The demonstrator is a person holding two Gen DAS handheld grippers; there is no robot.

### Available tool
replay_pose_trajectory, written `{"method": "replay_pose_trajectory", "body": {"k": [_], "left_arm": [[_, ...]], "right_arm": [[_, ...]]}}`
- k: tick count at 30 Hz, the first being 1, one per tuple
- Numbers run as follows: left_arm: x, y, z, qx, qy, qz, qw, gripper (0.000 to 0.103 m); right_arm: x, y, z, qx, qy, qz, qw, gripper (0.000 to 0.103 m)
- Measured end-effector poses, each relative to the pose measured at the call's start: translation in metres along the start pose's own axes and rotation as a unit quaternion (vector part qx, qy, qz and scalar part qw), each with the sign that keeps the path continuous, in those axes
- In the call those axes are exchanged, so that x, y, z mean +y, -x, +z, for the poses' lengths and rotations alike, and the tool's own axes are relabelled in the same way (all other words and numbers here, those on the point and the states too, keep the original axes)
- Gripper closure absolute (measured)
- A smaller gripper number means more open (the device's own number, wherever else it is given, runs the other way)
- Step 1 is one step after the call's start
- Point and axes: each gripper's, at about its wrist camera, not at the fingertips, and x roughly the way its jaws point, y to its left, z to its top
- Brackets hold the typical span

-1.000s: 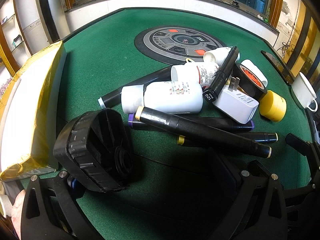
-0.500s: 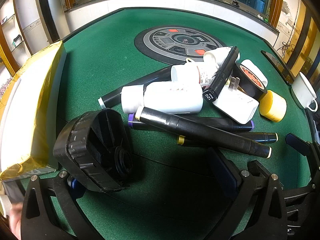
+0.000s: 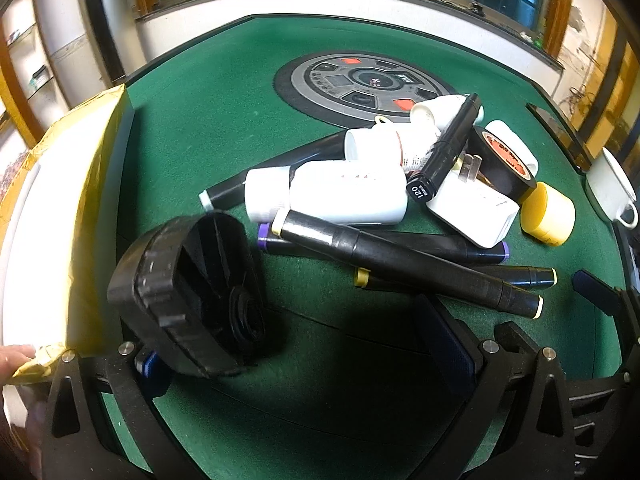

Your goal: Organize rigid objects

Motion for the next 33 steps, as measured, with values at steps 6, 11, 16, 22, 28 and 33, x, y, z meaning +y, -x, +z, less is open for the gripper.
{"method": "replay_pose_trajectory", "body": {"k": [6,11,16,22,28,33], "left_arm": [[0.001,0.000,-0.001,0.000,0.003,0.001,1.0000,0.000],[0.001,0.000,-0.001,0.000,0.003,0.001,1.0000,0.000],[0.001,0.000,-0.001,0.000,0.003,0.000,1.0000,0.000],[0.007,0.014,-0.016,0.017,-0.010,-0.012,0.9997,0.003],[0.028,0.067,-0.064,-0.015,-0.029,-0.073,0.9968,0.005],[0.051,0.094,-0.081,-0.039,-0.023,-0.088,0.9951,0.025]], "right_arm": [[-0.001,0.000,0.000,0.000,0.000,0.000,1.000,0.001],[-0.003,0.005,-0.001,0.015,0.029,0.033,0.999,0.008],[-0.013,0.029,0.002,-0.008,0.059,0.042,0.997,0.026],[-0.024,0.058,0.006,-0.046,0.061,0.090,0.993,0.047],[-0.002,0.077,0.003,-0.062,0.120,0.152,0.979,0.066],[0.043,0.078,0.007,-0.037,0.199,0.165,0.965,0.072]]}}
